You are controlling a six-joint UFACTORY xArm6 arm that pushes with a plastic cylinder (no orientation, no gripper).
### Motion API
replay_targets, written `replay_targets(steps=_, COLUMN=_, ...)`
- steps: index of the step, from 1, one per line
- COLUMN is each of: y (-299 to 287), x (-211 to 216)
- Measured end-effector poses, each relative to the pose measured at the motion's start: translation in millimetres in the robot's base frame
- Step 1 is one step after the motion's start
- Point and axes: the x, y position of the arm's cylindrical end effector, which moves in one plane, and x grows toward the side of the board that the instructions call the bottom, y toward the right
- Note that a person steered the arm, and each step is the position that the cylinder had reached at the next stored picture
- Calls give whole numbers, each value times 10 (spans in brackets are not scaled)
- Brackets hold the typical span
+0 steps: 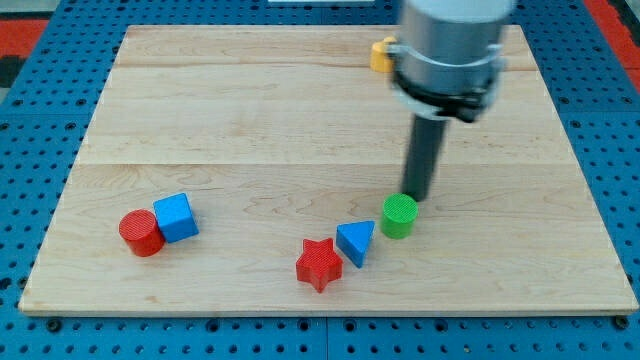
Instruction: Push blue triangle slightly towards left
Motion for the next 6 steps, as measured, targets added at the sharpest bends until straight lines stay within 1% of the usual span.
replay_targets(steps=1, y=238, x=312)
replay_targets(steps=2, y=210, x=682)
replay_targets(steps=3, y=-467, x=746)
replay_targets(steps=4, y=-718, x=780)
replay_targets(steps=5, y=-771, x=931)
replay_targets(steps=6, y=-1239, x=934)
